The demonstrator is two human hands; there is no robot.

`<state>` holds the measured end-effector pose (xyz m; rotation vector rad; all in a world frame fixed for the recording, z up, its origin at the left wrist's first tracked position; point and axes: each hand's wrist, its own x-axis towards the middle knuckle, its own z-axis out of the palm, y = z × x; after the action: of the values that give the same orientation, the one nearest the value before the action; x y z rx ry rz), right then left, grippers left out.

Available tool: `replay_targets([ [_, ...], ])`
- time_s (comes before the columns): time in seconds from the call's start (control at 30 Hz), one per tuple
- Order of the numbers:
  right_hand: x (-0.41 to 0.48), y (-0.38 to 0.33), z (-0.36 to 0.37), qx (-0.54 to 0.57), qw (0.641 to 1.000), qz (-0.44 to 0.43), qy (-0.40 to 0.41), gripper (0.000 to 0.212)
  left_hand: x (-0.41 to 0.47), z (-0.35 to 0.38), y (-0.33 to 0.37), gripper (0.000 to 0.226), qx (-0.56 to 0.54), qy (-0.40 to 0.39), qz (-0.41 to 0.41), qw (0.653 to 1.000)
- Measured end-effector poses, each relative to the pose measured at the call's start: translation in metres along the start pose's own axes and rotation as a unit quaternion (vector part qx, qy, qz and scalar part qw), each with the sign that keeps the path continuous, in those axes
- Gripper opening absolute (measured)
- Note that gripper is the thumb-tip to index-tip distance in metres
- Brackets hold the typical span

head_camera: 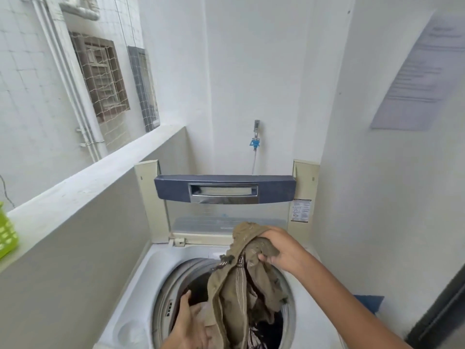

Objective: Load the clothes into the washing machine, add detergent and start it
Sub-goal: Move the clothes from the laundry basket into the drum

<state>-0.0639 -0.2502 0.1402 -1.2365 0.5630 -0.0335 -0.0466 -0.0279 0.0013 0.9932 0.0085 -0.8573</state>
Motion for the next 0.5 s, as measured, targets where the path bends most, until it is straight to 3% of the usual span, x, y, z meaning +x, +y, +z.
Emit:
replay_targets([
  [0.1,0.005,-0.001,0.000,0.067,0.997,0.034,0.018,0.015,0.000,0.019,0.010,0.072,-0.012,0.085,-0.079,0.993],
  [0.17,0.009,-0.003,-0.002,0.096,0.994,0.052,0.029,0.014,-0.004,0.024,0.014,0.065,-0.017,0.095,-0.104,0.990],
  [0.2,0.011,-0.004,-0.003,0.105,0.992,0.059,0.031,0.014,-0.008,0.024,0.020,0.060,-0.033,0.065,-0.112,0.991],
  [0.27,0.011,-0.009,-0.005,0.100,0.993,0.063,0.020,0.011,-0.010,0.024,0.033,0.071,-0.001,0.038,-0.083,0.996],
  [0.33,0.009,-0.013,-0.010,0.066,0.997,0.043,-0.003,0.011,-0.011,0.018,0.047,0.112,0.042,0.046,-0.011,0.998],
  [0.4,0.009,-0.015,-0.018,0.008,1.000,0.007,0.000,0.027,-0.017,0.015,0.067,0.137,0.089,0.076,0.048,0.992],
  [0.47,0.006,-0.015,-0.023,-0.063,0.997,-0.027,0.025,0.035,-0.025,0.019,0.086,0.134,0.123,0.088,0.079,0.985],
  [0.5,0.005,-0.016,-0.026,-0.099,0.993,-0.049,0.042,0.035,-0.027,0.019,0.092,0.121,0.126,0.091,0.103,0.982],
])
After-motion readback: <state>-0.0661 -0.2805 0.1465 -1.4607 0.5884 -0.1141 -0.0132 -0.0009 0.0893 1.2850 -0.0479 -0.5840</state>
